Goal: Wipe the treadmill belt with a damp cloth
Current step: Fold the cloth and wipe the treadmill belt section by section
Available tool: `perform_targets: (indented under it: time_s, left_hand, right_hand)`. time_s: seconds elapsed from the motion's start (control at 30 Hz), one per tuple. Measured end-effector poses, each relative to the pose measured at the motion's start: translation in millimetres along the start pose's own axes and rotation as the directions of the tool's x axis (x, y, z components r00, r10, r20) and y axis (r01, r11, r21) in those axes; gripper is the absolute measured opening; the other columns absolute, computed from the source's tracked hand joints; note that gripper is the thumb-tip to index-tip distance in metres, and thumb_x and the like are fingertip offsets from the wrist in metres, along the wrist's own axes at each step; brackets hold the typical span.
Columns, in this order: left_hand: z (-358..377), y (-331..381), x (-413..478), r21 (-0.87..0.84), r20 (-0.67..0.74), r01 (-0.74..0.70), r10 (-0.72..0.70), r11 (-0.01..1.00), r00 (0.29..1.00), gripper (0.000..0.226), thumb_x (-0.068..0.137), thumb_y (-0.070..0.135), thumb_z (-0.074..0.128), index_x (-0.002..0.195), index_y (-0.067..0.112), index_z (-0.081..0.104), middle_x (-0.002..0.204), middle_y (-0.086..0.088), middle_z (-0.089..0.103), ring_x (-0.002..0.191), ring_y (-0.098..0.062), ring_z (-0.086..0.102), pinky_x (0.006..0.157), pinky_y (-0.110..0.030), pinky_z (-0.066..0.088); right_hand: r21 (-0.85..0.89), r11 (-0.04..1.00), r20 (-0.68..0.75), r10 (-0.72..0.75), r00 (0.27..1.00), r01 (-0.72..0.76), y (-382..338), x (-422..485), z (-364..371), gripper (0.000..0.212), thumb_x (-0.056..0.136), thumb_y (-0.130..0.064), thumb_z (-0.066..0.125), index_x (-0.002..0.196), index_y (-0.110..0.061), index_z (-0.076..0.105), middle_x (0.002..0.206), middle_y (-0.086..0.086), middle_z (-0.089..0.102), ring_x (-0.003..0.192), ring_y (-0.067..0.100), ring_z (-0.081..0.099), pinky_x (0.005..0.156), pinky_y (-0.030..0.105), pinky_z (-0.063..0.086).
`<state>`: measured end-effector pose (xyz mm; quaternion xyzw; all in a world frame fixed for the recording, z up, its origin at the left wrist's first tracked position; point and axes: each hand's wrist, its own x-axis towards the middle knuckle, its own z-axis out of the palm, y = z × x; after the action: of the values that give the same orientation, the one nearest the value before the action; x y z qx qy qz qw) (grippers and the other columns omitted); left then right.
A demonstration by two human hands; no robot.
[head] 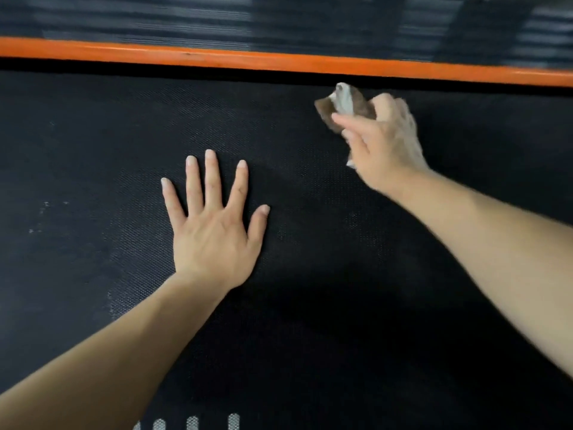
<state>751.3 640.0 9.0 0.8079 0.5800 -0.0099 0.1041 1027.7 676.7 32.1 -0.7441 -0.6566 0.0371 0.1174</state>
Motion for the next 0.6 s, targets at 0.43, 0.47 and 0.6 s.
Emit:
perform_targets:
  time_s: [0.43,0.47,0.6]
  left_hand:
    - [8.1,73.0,-25.4,-0.012,0.017,-0.159,0.159,0.987,0.987,0.068,0.101,0.058,0.025,0.162,0.026,0.023,0.171,-0.016,0.011,0.158,-0.041,-0.002,0.122,-0.068,0.001]
    - [10.2,74.7,-26.7,-0.004,0.019,-0.154,0.154,0.988,0.988,0.068,0.102,0.058,0.024,0.162,0.027,0.021,0.171,-0.016,0.009,0.158,-0.041,-0.003,0.123,-0.067,0.001]
    - [11.5,73.5,-25.6,0.008,0.015,-0.139,0.139,0.990,0.990,0.069,0.103,0.061,0.023,0.163,0.027,0.017,0.172,-0.015,0.006,0.158,-0.040,-0.006,0.123,-0.067,0.001]
  right_hand:
    - [-0.031,0.997,-0.052,0.069,0.996,-0.070,16.5,1.6,-0.7,0.034,0.099,-0.027,0.051,0.131,-0.032,0.062,0.119,0.014,0.050,0.110,0.036,0.046,0.096,0.045,0.039]
    - [-0.045,0.990,-0.070,0.131,0.989,-0.134,32.9,3.1,-3.7,0.035,0.098,-0.028,0.050,0.130,-0.033,0.063,0.121,0.016,0.051,0.112,0.038,0.046,0.097,0.045,0.039]
    - [0.027,0.839,-0.151,0.541,0.828,-0.543,67.6,7.7,-16.7,0.034,0.101,-0.028,0.046,0.130,-0.032,0.062,0.130,0.010,0.047,0.120,0.031,0.044,0.102,0.040,0.037]
